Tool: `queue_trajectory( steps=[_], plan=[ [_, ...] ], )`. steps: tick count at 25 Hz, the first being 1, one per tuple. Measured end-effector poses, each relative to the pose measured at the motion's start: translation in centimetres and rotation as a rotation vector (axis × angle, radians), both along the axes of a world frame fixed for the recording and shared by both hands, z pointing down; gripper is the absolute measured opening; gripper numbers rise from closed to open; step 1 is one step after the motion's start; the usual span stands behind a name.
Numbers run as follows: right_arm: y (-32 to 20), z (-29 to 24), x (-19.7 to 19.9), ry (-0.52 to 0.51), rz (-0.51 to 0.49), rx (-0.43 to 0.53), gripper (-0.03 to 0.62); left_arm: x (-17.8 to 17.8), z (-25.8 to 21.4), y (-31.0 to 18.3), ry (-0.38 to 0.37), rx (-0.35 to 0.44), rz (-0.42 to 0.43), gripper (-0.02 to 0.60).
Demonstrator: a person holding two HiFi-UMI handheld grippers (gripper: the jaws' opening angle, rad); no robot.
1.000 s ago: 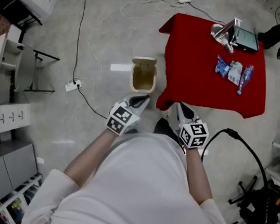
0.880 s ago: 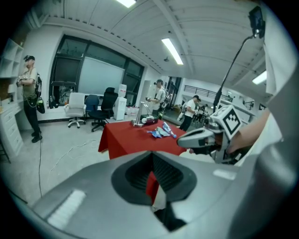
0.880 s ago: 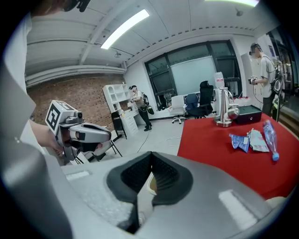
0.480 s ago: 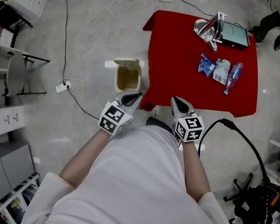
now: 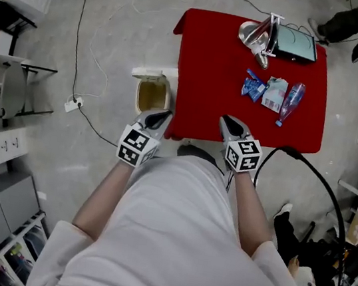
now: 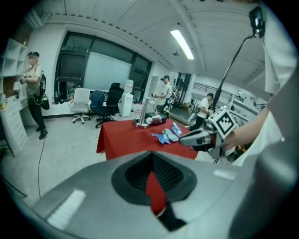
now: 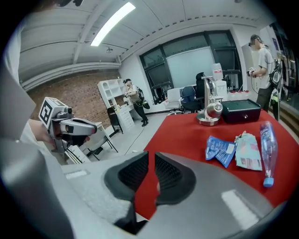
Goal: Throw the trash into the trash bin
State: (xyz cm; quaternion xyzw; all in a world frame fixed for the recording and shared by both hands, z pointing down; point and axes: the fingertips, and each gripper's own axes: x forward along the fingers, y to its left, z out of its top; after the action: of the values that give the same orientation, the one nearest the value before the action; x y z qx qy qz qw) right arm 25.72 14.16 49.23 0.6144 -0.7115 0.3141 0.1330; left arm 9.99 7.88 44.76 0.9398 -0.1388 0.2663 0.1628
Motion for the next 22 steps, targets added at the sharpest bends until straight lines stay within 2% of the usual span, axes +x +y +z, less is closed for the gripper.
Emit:
queue_trajectory(
  steps=[8,15,21,22],
  plan=[
    [-2.5,3.3,7.4,0.057,0.061,-0.058,0.061,2.7,2.0,-1.2,-0.025,-0.019,-0.050,0.005],
    [-4.1,6.6,11.9,0.092,0.098,-0.141,0.102,4.4,2.3,-1.9,-0.045,-0.018,-0.078,0.005],
    [-5.5,10.2,14.7,0.106,0.140,-0.220,0.171,4.7,3.8,-2.1,-0.079,-0.044,-0.100,0.005],
    [-5.7,10.7,15.0,0.106,0.148,-0.236,0.199,4.6,3.9,-2.2,-0.083,-0.048,-0.105,0.004]
  ],
)
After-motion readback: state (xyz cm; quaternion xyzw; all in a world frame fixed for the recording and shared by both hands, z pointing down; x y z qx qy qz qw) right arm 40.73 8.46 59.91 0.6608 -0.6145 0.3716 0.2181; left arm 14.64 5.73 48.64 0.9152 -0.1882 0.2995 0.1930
